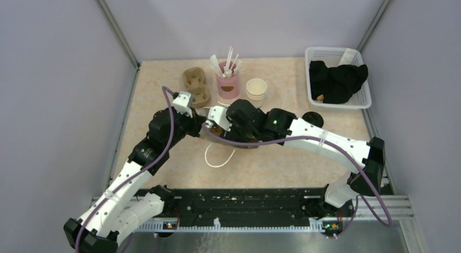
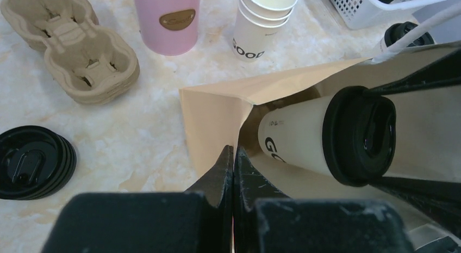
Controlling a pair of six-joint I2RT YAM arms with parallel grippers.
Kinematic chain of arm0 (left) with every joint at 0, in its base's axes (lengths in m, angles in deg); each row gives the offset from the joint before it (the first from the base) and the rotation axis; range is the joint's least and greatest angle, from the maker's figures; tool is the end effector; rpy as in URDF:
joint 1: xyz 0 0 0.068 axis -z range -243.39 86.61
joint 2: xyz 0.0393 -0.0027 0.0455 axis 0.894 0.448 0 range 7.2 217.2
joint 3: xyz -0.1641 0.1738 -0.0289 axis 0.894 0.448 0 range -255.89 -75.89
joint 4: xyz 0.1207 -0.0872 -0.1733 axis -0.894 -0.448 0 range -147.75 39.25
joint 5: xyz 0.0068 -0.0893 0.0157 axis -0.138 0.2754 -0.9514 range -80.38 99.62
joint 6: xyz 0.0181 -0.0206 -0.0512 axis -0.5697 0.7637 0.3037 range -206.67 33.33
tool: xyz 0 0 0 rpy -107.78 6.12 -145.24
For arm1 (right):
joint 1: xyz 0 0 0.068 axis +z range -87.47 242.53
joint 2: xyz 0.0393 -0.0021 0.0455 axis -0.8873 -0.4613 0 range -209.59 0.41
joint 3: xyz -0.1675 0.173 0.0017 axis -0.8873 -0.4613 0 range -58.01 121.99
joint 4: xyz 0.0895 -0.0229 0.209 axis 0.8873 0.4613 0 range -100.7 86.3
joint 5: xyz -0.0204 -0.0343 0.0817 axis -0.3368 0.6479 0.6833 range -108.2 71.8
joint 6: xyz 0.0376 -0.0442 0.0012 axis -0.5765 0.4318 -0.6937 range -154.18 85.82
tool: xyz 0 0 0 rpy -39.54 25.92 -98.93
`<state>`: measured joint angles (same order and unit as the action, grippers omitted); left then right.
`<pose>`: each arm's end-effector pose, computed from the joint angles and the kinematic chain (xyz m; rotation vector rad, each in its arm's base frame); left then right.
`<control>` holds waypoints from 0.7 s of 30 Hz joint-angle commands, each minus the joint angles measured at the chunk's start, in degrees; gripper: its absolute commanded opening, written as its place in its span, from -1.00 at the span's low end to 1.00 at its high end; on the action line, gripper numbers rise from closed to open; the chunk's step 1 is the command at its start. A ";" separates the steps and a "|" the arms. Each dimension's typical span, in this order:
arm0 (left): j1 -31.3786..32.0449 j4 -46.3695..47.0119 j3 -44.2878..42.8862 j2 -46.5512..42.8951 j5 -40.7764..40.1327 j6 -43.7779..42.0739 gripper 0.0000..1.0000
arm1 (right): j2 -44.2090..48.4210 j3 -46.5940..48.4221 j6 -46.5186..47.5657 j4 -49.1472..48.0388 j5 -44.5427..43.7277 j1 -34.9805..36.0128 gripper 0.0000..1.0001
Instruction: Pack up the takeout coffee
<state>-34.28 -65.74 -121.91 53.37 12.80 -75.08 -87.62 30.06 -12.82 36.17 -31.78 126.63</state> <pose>0.1573 -0.0902 0.3092 0.3239 1.8417 -0.5462 0.1398 0.2654 0.3208 -1.5182 1.8071 0.0785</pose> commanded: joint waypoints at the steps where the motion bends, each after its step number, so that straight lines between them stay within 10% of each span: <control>1: 0.25 7.50 2.81 -4.10 0.60 -0.26 -1.00 | 3.86 -3.50 4.25 -7.24 -2.52 0.42 -0.27; 21: 0.21 10.28 14.08 -12.71 1.96 -3.36 -1.00 | 0.71 -7.52 12.03 -11.30 -10.09 1.11 -0.30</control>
<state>-34.28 -59.88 -109.56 41.39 13.31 -75.86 -85.91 20.73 -2.28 27.41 -37.16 126.71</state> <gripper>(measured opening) 0.006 0.674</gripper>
